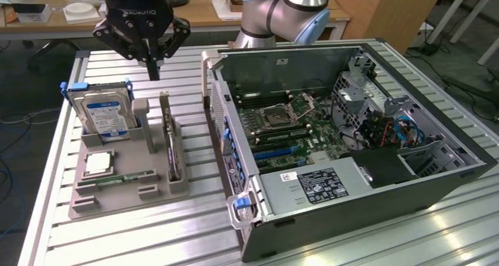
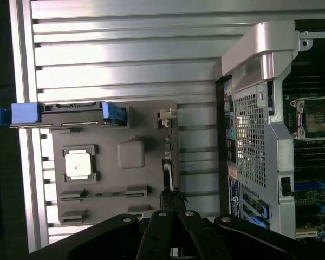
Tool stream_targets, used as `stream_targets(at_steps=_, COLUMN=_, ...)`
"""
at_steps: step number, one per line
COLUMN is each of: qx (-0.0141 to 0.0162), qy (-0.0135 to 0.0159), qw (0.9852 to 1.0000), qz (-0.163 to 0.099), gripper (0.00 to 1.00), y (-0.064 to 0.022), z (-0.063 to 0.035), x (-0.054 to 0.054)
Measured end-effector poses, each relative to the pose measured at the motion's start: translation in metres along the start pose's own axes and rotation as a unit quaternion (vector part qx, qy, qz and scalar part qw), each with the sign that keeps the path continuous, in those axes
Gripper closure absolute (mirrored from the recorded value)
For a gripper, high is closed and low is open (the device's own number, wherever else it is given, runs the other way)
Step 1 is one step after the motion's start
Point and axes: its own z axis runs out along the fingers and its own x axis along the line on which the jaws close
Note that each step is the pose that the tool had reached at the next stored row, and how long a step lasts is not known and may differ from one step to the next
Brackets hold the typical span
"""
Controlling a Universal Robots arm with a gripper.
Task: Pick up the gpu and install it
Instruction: 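Reach for the gpu, then pick up the gpu and move the gpu toward the slot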
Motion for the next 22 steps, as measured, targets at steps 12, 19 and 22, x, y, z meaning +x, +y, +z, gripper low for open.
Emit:
stream_targets(at_steps=12, qx=0.0, qy=0.0, qw=1.0, qz=0.0, gripper=0.9, y=-0.0001, z=-0.0001, x=0.0016)
stream_targets(at_steps=19, qx=0.0, qy=0.0, qw=1.0, qz=0.0, gripper=0.83, y=-0.0001, z=-0.0001, x=0.0016)
stream_targets(at_steps=22, qx=0.0, qy=0.0, qw=1.0, qz=0.0, gripper=0.71, y=-0.0001, z=-0.0001, x=0.0016)
